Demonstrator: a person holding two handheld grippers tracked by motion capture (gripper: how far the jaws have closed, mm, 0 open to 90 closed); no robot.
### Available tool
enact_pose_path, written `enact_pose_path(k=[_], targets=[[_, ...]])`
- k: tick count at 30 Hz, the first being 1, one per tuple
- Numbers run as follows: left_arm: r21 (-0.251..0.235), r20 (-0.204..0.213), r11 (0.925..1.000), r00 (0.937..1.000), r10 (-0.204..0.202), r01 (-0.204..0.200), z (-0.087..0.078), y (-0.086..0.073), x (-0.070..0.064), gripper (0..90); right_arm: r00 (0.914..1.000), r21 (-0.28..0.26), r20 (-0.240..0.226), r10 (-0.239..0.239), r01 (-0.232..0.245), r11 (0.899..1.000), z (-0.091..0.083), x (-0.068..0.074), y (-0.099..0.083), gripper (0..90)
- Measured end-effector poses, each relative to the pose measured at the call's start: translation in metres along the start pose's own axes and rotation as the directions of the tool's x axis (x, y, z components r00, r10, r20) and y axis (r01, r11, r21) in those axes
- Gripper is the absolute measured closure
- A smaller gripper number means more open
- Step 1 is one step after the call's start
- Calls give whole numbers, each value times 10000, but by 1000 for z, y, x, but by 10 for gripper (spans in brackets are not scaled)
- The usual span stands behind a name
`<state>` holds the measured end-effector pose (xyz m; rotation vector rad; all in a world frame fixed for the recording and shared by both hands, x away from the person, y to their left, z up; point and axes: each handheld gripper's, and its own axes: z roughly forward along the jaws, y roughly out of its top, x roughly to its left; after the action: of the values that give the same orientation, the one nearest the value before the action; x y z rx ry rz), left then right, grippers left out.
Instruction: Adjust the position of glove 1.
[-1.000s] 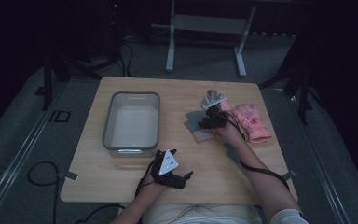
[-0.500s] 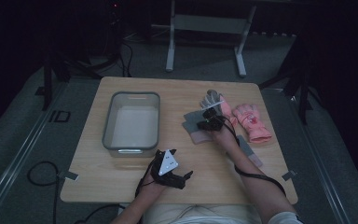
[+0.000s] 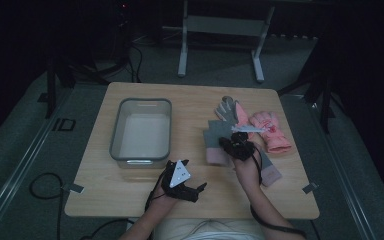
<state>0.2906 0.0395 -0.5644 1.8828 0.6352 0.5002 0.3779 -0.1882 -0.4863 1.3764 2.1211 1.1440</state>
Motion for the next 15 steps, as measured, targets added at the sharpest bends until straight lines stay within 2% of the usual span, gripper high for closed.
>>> enact_pose_path(k=[2, 3, 5, 9, 11, 13, 15], targets=[[3, 8, 10000, 10000, -21, 21, 0, 0, 0, 10, 10000, -100, 63, 52, -51, 9999, -5, 2, -4, 858], [5, -8, 10000, 10000, -39, 39, 0, 0, 1, 10, 9996, 11, -121, 250, -249, 9997, -14, 6, -13, 858], [-2, -4, 10000, 10000, -15, 15, 0, 0, 0, 10, 9994, 148, -119, 334, -333, 9993, -16, 9, -20, 857], [-9, -13, 10000, 10000, 50, -50, 0, 0, -1, 10, 9989, 546, 2, 471, -471, 9974, -11, 11, -36, 857], [-4, -3, 10000, 10000, 24, -24, 0, 0, 0, 10, 9995, 805, 81, 321, -326, 9962, -7, 13, -43, 857], [-2, -16, 10000, 10000, -13, 13, 0, 0, 0, 10, 9989, 985, -58, 462, -454, 9941, -2, 15, -50, 857], [-2, -16, 10000, 10000, -4, 4, 0, 0, 0, 10, 9992, 1175, -129, 381, -363, 9924, 3, 18, -54, 856]])
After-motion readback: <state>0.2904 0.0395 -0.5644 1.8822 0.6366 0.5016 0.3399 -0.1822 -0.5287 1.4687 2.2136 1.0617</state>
